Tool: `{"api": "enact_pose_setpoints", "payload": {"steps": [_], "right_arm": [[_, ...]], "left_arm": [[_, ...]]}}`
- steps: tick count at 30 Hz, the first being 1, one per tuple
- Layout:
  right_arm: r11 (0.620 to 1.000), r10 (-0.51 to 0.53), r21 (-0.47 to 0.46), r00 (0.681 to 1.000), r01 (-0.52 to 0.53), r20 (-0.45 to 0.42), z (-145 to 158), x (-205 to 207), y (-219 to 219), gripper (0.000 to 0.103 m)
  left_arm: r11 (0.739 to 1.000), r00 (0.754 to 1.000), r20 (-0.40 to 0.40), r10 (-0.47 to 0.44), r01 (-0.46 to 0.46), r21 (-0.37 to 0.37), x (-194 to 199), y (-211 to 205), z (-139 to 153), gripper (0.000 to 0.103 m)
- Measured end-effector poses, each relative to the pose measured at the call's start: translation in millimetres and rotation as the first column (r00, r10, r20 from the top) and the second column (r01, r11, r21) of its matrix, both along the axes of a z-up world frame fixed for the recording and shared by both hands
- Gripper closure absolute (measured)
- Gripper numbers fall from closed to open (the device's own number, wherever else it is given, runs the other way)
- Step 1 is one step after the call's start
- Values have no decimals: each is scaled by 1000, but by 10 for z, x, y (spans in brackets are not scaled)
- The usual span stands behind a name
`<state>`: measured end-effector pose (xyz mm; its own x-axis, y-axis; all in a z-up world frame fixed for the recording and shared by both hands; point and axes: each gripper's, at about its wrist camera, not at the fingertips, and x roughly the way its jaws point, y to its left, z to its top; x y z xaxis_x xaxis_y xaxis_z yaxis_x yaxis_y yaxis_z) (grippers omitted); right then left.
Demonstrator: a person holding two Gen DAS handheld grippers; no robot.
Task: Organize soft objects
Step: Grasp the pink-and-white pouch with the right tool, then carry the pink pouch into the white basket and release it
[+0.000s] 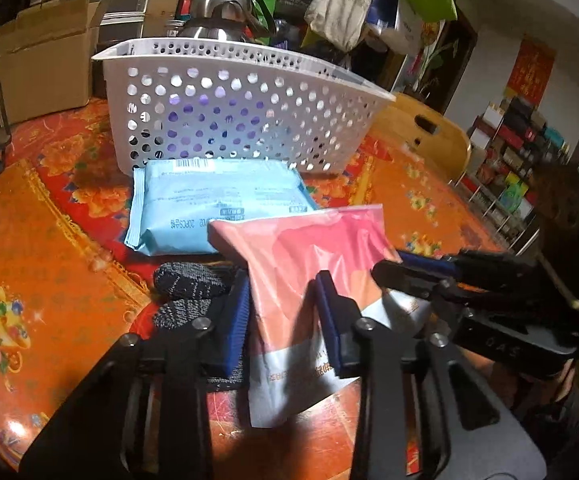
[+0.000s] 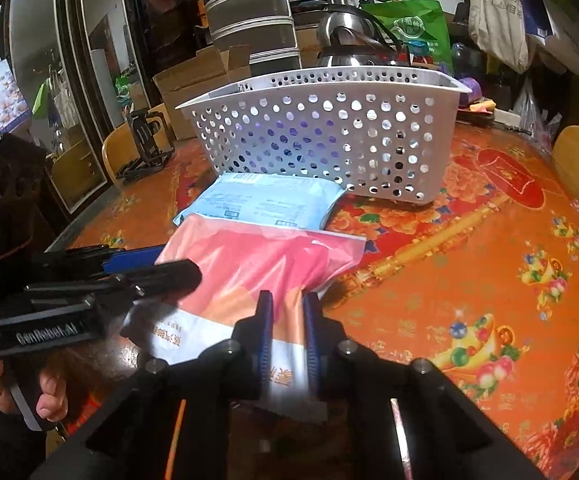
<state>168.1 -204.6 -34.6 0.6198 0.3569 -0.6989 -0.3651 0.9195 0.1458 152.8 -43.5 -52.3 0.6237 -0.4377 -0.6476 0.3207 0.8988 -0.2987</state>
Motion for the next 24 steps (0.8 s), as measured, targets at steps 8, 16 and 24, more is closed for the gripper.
{"api": "enact_pose_setpoints", "payload": {"steps": [8, 16, 24], "right_arm": [[1000, 4, -30, 1000, -3, 25, 16, -61, 56, 95], [999, 4, -33, 997, -1, 73, 73, -191, 77, 96], [1000, 3, -26, 987, 1, 162, 385, -400, 85, 96]], "left_arm": [[1000, 1000, 13, 23, -23, -12, -15, 69, -4, 84], [999, 995, 93, 33, -35, 21, -147, 47, 83, 86], [999, 988, 152, 37, -37, -7, -337, 88, 359, 86]]}}
